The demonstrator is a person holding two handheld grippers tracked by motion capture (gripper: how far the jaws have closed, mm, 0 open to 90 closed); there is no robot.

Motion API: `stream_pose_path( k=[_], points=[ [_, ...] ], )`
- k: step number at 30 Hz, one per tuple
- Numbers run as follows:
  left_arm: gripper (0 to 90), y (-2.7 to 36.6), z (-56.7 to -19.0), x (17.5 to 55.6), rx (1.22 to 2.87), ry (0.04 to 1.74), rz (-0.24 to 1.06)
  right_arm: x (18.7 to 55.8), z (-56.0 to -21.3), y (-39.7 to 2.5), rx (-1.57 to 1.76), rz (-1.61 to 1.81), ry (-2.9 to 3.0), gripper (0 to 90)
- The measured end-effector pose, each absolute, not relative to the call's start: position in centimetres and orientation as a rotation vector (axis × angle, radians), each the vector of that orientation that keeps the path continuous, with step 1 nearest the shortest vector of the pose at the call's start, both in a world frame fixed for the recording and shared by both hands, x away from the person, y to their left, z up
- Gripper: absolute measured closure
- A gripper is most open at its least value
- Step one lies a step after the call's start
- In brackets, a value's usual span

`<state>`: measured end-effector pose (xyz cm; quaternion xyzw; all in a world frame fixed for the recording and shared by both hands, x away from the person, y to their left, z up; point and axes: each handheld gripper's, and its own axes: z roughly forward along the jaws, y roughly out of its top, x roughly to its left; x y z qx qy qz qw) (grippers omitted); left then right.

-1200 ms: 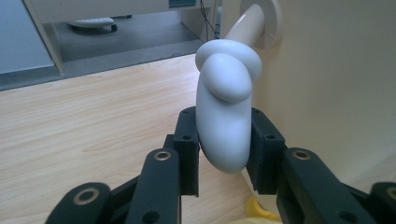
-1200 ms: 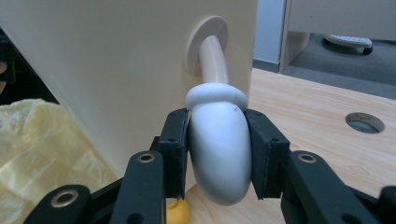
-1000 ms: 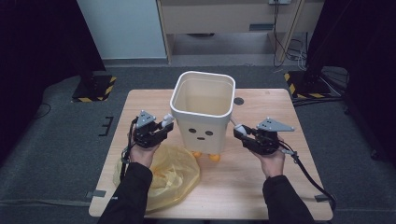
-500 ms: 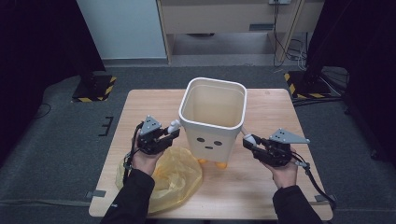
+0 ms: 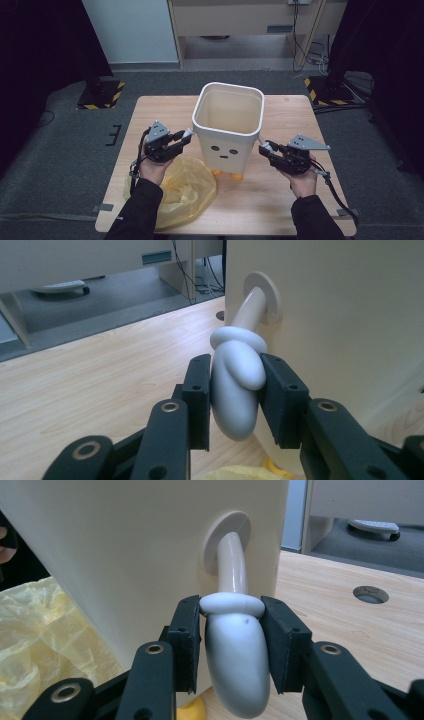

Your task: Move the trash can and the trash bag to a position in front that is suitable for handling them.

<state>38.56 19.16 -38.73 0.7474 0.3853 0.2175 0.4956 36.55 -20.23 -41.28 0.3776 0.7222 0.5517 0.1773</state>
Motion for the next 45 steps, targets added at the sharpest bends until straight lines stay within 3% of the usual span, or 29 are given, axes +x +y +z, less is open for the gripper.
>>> stream_pose_path(
  k=[15,28,32,33,36,45],
  points=[
    [67.9,20.0,-38.4,38.6,1.719,0.990,0.459,35.4,-41.2,-19.6,1.098,1.599,2.063,62.3],
    [66.8,20.1,-39.6,39.2,1.731,0.917,0.529,35.7,-41.6,-19.0,1.057,1.595,2.024,61.2],
    [63.6,20.1,-39.8,39.1,1.725,0.909,0.524,35.9,-42.0,-18.6,1.065,1.569,2.054,57.2],
    [63.7,20.1,-39.9,39.1,1.730,0.906,0.532,35.9,-42.4,-18.1,1.056,1.544,2.060,62.0],
    [64.1,19.9,-40.0,39.0,1.745,0.906,0.550,35.9,-42.3,-18.2,1.072,1.535,2.055,64.4],
    [67.6,19.8,-40.0,39.1,1.757,0.898,0.556,36.0,-42.3,-18.2,1.067,1.529,2.067,65.7]
  ],
)
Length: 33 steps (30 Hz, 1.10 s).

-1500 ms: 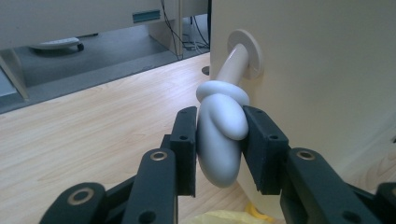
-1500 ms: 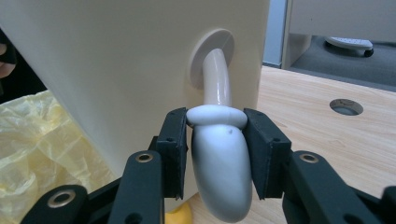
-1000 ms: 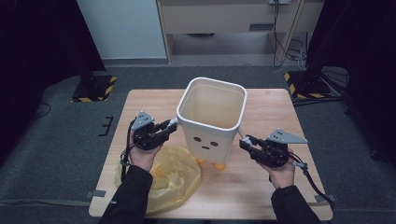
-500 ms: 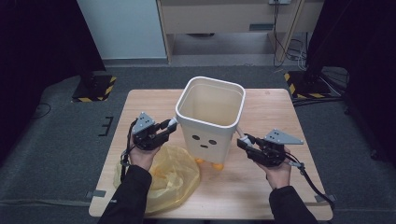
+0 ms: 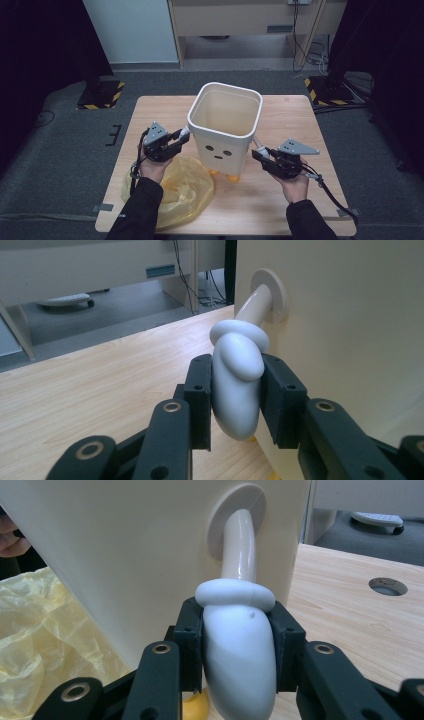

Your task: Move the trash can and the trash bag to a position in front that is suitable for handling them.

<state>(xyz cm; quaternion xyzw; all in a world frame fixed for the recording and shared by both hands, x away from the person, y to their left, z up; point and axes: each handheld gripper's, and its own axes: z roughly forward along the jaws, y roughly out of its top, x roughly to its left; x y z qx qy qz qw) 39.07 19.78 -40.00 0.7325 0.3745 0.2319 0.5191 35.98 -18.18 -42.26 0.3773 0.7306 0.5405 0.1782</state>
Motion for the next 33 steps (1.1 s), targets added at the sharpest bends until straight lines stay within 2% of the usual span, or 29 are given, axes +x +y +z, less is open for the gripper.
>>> stream_pose_path(
  k=[11,18,21,24,26,28,30,33],
  points=[
    [68.0,21.4,-39.3,37.0,1.730,0.939,0.558,35.7,-42.2,-17.2,1.085,1.598,2.118,66.0],
    [67.4,21.7,-39.5,36.9,1.745,0.924,0.560,35.6,-42.2,-17.0,1.060,1.575,2.112,64.7],
    [67.0,21.8,-39.4,36.6,1.762,0.910,0.581,35.5,-42.1,-17.2,1.026,1.571,2.092,57.5],
    [58.4,22.9,-39.1,35.7,1.755,0.909,0.607,35.5,-41.5,-18.2,1.006,1.568,2.048,49.2],
    [57.4,24.0,-39.1,34.9,1.760,0.913,0.625,35.5,-41.4,-18.4,1.004,1.583,2.042,47.2],
    [51.8,25.2,-39.3,34.2,1.778,0.926,0.663,35.4,-41.1,-18.9,0.998,1.606,2.023,44.0],
    [50.0,26.7,-39.6,33.5,1.771,0.951,0.691,35.4,-40.9,-19.0,0.998,1.627,2.015,42.0],
    [47.6,28.8,-40.1,32.6,1.744,1.014,0.678,35.3,-40.1,-19.8,0.999,1.695,1.968,37.9]
  ],
)
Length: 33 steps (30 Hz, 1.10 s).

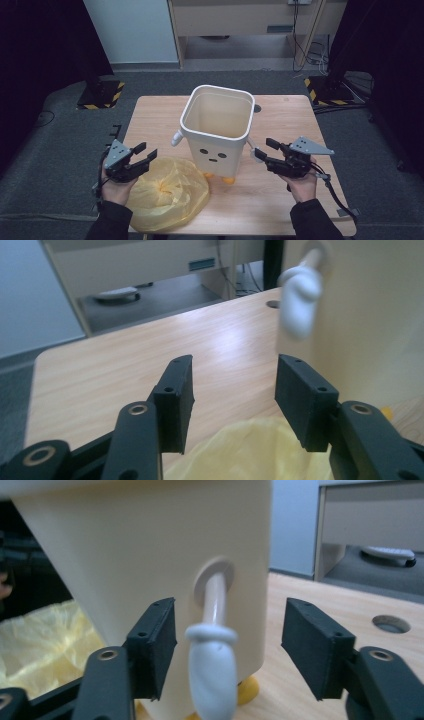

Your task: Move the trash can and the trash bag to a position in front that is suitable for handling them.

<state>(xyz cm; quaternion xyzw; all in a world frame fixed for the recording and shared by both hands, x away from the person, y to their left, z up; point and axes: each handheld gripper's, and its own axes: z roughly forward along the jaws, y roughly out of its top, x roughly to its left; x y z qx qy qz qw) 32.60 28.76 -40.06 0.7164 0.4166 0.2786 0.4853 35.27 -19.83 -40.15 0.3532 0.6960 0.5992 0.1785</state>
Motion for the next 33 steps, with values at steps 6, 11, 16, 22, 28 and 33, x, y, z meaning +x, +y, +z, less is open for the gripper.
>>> stream_pose_path(
  k=[6,11,16,22,28,33],
  points=[
    [42.9,30.0,-41.6,30.1,1.775,1.039,0.665,35.2,-39.1,-22.1,1.030,1.683,1.871,30.8],
    [38.1,29.1,-42.9,28.4,1.832,1.068,0.633,35.6,-40.2,-23.9,1.077,1.623,1.849,25.3],
    [35.0,27.0,-45.2,28.5,1.950,1.074,0.565,36.0,-41.2,-24.6,1.113,1.593,1.845,22.7],
    [31.8,26.0,-47.7,29.8,2.094,1.106,0.517,36.5,-42.5,-25.7,1.164,1.550,1.857,18.1],
    [31.8,27.0,-48.5,32.3,2.101,1.176,0.563,36.9,-43.5,-26.0,1.196,1.513,1.875,16.6],
    [31.6,28.5,-49.0,35.1,2.004,1.276,0.549,37.3,-44.1,-25.9,1.211,1.499,1.890,16.7]
  ],
)
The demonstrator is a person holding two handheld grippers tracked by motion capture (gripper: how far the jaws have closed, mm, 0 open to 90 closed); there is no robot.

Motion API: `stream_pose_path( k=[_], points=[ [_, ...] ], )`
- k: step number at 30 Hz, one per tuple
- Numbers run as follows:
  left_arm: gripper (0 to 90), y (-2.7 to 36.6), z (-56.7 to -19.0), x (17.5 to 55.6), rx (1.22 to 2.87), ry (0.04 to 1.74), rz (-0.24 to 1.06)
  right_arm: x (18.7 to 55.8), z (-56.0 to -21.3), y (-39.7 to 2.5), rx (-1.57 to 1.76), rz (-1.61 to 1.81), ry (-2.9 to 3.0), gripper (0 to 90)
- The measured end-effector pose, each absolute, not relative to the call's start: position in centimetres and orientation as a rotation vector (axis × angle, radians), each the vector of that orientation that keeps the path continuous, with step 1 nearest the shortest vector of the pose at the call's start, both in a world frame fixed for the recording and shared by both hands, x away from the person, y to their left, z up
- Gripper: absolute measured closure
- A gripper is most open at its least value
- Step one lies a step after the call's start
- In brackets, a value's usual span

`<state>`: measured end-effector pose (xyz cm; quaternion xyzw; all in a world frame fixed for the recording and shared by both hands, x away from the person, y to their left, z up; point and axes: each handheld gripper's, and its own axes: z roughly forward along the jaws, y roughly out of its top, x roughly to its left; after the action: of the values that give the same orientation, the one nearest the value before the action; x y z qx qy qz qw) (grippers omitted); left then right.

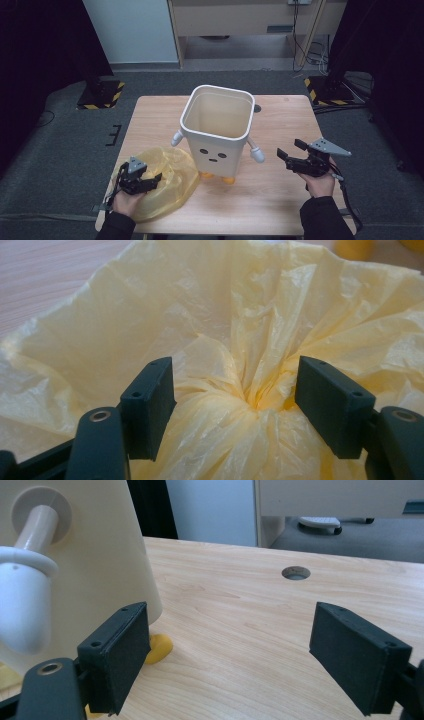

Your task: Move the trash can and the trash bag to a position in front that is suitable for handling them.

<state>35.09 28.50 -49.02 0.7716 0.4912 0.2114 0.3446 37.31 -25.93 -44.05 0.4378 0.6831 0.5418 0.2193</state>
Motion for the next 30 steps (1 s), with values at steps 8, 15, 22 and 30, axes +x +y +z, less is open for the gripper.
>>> stream_pose_path(
  k=[8,15,22,30],
  points=[
    [31.7,29.4,-48.4,36.4,1.812,1.233,0.550,37.7,-44.2,-26.0,1.221,1.490,1.851,15.1],
    [27.9,29.0,-46.4,34.8,1.681,1.189,0.651,37.6,-43.6,-26.6,1.250,1.519,1.770,12.5],
    [24.9,28.7,-46.3,33.9,1.723,1.166,0.661,37.5,-41.4,-26.6,1.242,1.517,1.707,11.7],
    [23.4,28.9,-47.6,34.1,1.786,1.196,0.626,38.7,-37.1,-25.9,1.204,1.564,1.669,11.4]
  ],
)
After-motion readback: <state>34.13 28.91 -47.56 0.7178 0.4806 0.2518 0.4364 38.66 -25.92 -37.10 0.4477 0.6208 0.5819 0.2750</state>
